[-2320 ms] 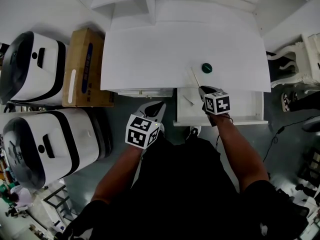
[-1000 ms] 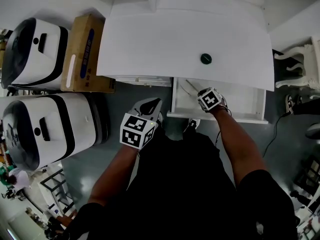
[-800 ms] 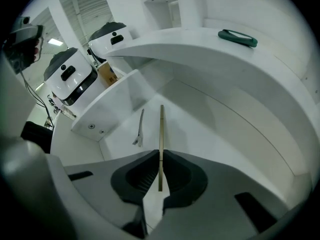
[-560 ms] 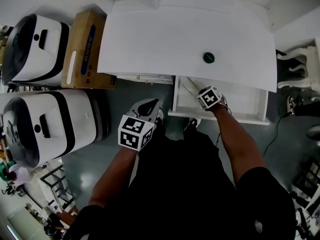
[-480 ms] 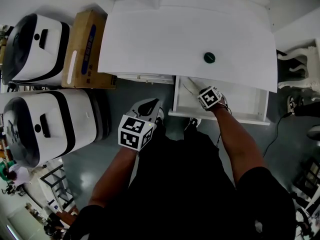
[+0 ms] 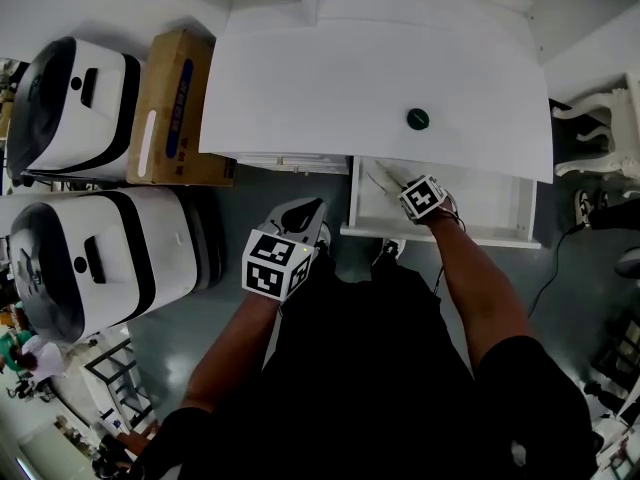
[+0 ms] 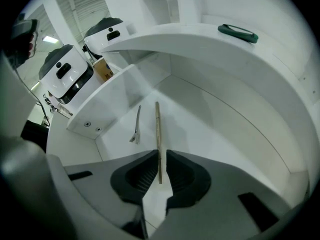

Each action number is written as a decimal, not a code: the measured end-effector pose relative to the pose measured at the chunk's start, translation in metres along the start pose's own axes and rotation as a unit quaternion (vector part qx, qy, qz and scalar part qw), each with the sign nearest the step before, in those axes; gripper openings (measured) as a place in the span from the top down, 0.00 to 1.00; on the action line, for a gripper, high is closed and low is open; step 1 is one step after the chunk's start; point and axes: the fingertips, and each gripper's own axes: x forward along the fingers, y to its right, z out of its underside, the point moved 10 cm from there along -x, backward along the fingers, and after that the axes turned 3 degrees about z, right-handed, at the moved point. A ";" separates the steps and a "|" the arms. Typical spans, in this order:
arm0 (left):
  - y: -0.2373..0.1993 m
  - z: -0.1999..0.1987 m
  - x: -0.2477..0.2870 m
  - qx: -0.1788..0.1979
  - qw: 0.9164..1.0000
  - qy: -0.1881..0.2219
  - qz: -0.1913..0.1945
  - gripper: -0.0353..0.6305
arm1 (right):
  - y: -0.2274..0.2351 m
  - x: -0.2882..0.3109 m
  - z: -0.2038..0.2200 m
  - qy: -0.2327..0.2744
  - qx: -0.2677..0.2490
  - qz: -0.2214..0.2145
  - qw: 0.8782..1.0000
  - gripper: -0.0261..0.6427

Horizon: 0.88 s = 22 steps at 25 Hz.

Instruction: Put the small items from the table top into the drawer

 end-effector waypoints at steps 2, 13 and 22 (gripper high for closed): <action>0.000 -0.002 0.001 0.003 1.000 0.002 0.005 0.93 | -0.001 -0.005 -0.002 0.018 0.001 0.000 1.000 0.89; -0.005 -0.016 0.004 0.020 0.999 0.023 0.032 0.93 | -0.012 -0.070 -0.012 0.123 0.092 0.025 0.988 0.89; -0.013 -0.031 -0.001 0.038 0.997 0.051 0.046 0.93 | -0.025 -0.149 -0.021 0.245 0.178 0.016 0.953 0.89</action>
